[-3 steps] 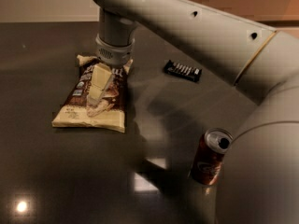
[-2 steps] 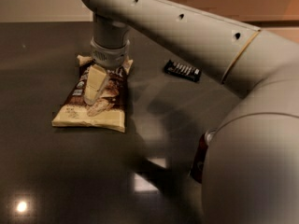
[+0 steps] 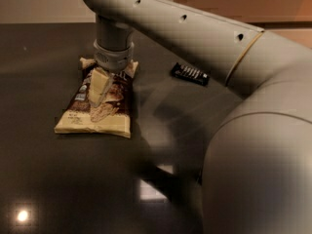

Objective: Move brown chip bag near rxbar chocolate

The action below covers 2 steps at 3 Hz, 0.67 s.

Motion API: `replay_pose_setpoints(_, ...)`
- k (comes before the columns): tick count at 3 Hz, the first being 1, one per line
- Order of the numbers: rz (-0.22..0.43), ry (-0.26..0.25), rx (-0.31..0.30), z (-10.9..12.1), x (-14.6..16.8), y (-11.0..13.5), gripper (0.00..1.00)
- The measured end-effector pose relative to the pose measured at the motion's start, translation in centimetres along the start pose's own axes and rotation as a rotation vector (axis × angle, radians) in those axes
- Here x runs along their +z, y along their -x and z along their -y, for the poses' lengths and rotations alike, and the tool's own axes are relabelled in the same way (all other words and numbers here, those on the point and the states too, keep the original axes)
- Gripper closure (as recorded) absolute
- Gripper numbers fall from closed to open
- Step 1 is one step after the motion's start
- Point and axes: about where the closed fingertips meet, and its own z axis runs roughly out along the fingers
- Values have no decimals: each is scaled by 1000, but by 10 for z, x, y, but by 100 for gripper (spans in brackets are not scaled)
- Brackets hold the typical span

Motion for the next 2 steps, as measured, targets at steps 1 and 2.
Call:
replay_pose_setpoints(1,15,14,9,-1,-4,0,41)
replay_pose_setpoints(2,30,26,11,-3,-8,-1,65)
